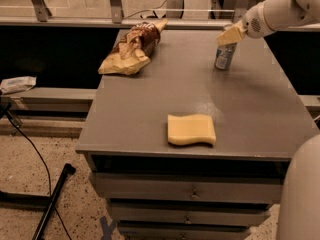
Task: Move redbull can near sponge
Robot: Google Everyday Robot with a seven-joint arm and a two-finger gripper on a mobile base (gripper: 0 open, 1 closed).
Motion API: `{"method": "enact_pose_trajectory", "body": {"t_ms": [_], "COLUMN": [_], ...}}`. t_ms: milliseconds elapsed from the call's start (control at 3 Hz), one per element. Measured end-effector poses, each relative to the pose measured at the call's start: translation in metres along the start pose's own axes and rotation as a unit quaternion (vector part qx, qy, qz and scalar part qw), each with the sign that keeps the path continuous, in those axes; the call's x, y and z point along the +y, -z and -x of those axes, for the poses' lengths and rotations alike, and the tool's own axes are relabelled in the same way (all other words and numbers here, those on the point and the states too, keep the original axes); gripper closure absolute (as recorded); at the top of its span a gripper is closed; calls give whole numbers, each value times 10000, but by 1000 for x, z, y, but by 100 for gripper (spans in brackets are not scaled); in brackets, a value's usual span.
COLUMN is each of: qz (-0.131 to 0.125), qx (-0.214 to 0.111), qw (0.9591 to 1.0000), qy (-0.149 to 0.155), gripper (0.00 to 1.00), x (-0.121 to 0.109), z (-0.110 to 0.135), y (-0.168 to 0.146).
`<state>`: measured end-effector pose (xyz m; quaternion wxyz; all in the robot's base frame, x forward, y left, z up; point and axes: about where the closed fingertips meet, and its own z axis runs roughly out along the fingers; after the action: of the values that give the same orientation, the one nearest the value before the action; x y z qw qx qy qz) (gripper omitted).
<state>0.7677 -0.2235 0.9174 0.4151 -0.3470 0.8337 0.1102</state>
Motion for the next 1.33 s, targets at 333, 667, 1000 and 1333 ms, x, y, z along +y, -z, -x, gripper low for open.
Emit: {"method": "enact_pose_trajectory", "body": {"t_ms": [333, 667, 1000, 1333], "qz": [323, 609, 1024, 1458], "qx": [-312, -731, -661, -328], "qw": [9989, 9941, 9818, 9692], "qy": [98, 516, 1458, 1957], "gripper": [80, 100, 100, 100], "x": [9, 36, 131, 201], "z": [4, 9, 14, 3], "y": [12, 68, 144, 161]}}
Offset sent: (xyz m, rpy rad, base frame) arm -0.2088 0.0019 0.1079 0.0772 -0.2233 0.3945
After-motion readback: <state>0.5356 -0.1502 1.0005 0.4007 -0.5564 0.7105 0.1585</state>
